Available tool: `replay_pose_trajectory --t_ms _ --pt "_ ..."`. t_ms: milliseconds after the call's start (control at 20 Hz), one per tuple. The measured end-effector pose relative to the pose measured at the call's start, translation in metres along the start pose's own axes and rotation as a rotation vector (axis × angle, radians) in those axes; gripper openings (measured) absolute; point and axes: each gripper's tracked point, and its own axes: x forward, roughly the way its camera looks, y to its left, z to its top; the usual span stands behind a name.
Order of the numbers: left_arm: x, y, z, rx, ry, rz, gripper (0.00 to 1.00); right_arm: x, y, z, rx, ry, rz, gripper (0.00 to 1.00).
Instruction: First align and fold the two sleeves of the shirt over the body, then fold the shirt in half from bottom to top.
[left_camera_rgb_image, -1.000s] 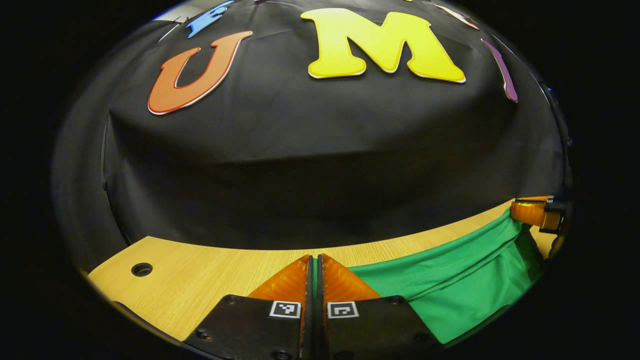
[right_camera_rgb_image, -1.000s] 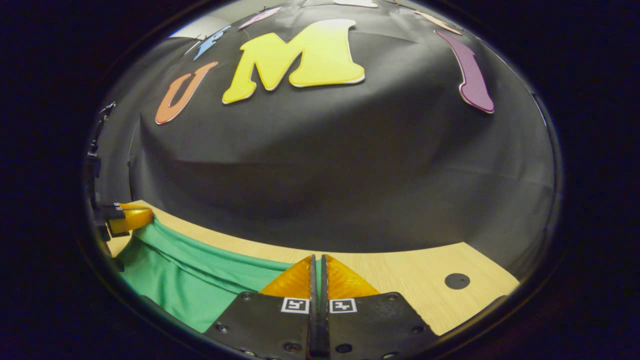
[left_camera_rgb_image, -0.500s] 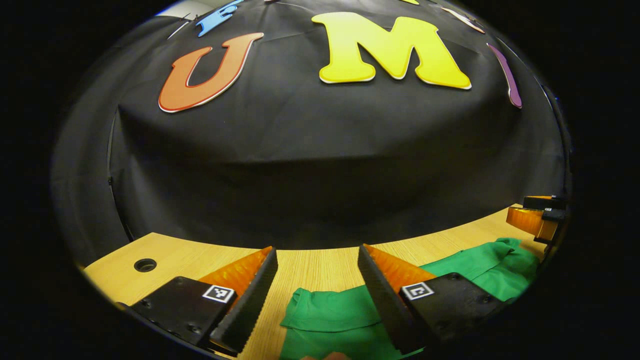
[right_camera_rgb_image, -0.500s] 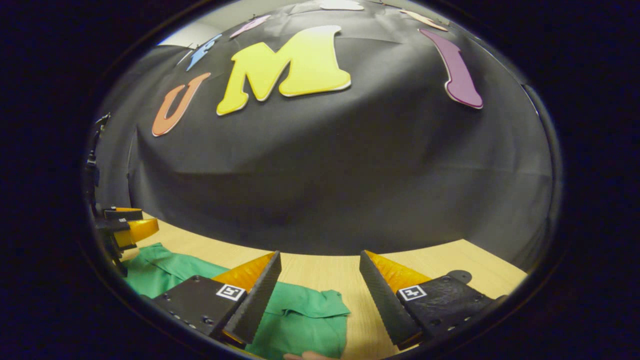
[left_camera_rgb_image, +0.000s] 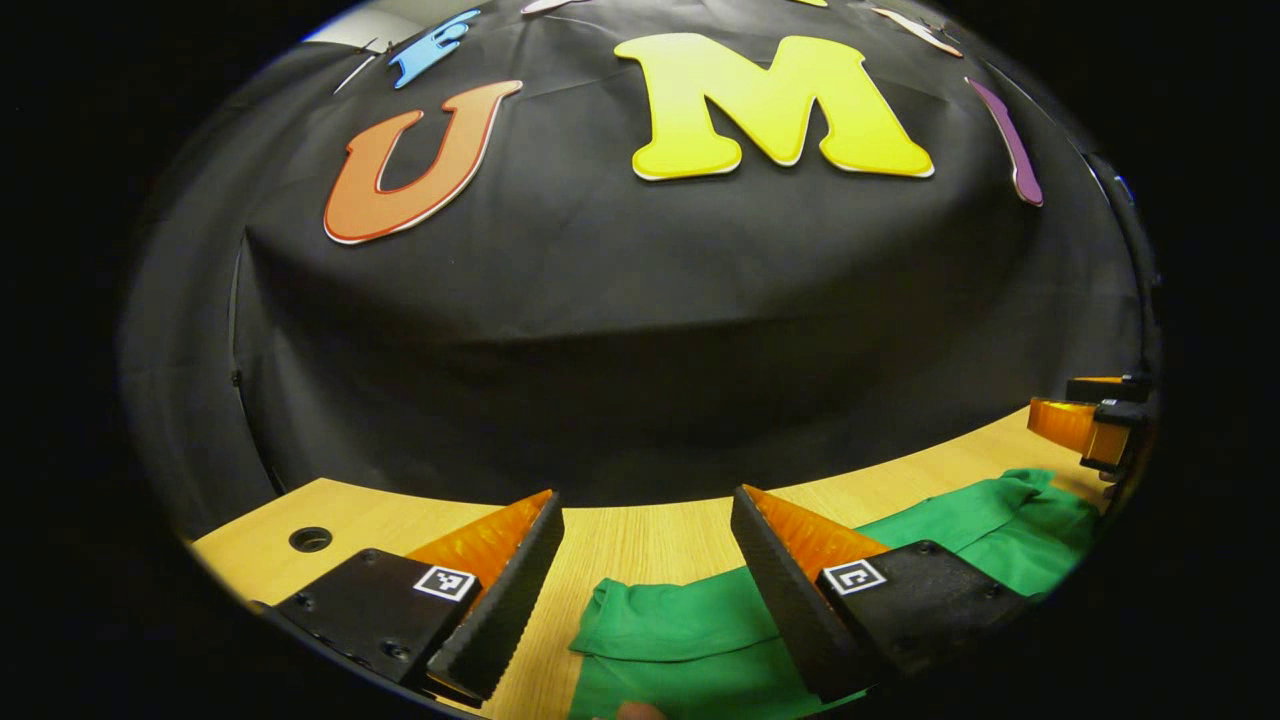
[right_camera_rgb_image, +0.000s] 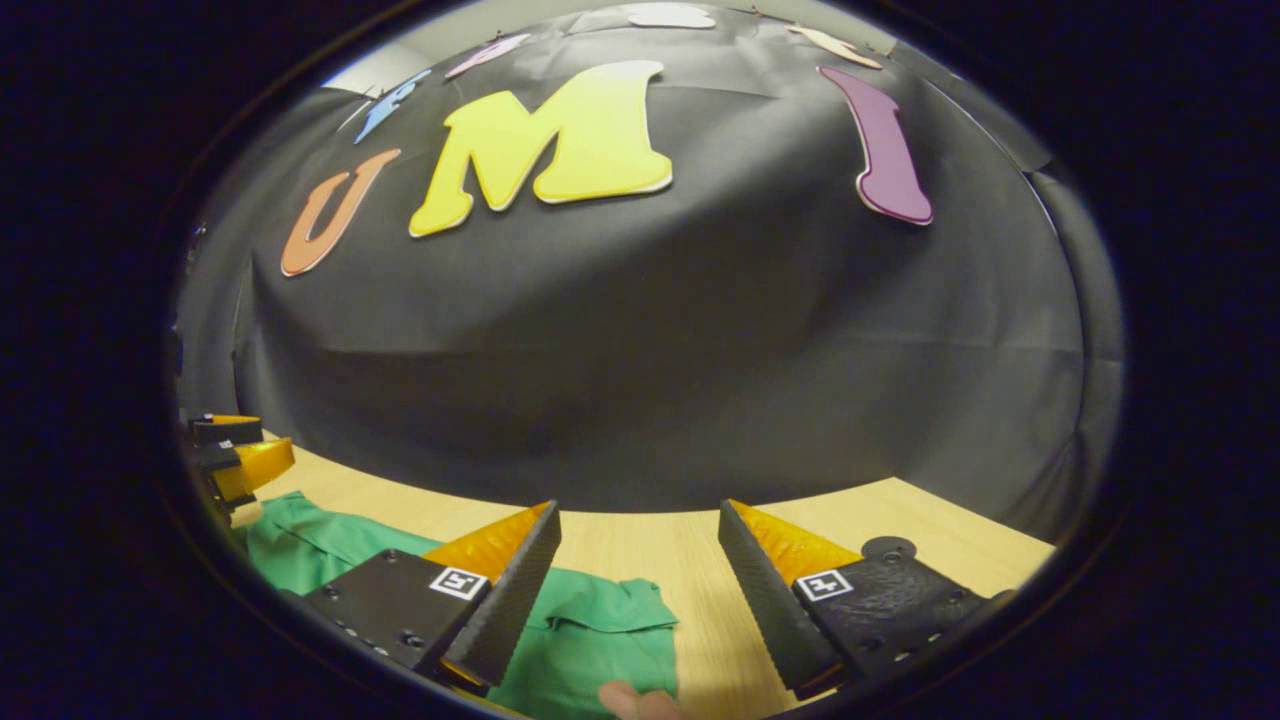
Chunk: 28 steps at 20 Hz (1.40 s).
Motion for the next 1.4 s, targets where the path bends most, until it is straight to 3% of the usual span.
replay_pose_trajectory --t_ms 150,400,550,900,1000,1150,1250,1400 --pt "-0.021 0.012 0.012 -0.011 -0.050 0.032 1.00 -0.025 -0.011 0.031 -0.037 -0.114 -0.070 0.96" --pt "-0.074 0.010 0.009 -0.020 -0.065 0.047 1.00 -0.102 -0.028 0.063 -0.052 -0.294 -0.174 0.96" --pt "-0.112 -0.007 -0.005 -0.001 -0.028 0.014 1.00 -0.154 -0.028 0.072 -0.054 -0.384 -0.194 0.95" --pt "-0.209 -0.041 -0.012 -0.029 -0.008 0.005 1.00 -0.231 0.007 0.033 -0.109 -0.237 -0.076 0.95" --pt "-0.242 -0.056 -0.004 0.003 0.003 -0.005 1.00 -0.263 0.023 0.037 -0.130 -0.211 0.003 0.96" --pt "-0.294 -0.077 0.023 -0.010 -0.036 -0.022 1.00 -0.323 0.023 0.056 -0.153 -0.217 0.057 0.95" --pt "-0.328 -0.085 0.040 -0.015 -0.033 -0.008 1.00 -0.365 0.016 0.074 -0.172 -0.235 0.052 0.96" --pt "-0.375 -0.100 0.067 -0.051 -0.026 0.003 1.00 -0.420 -0.006 0.101 -0.188 -0.228 -0.014 0.95"
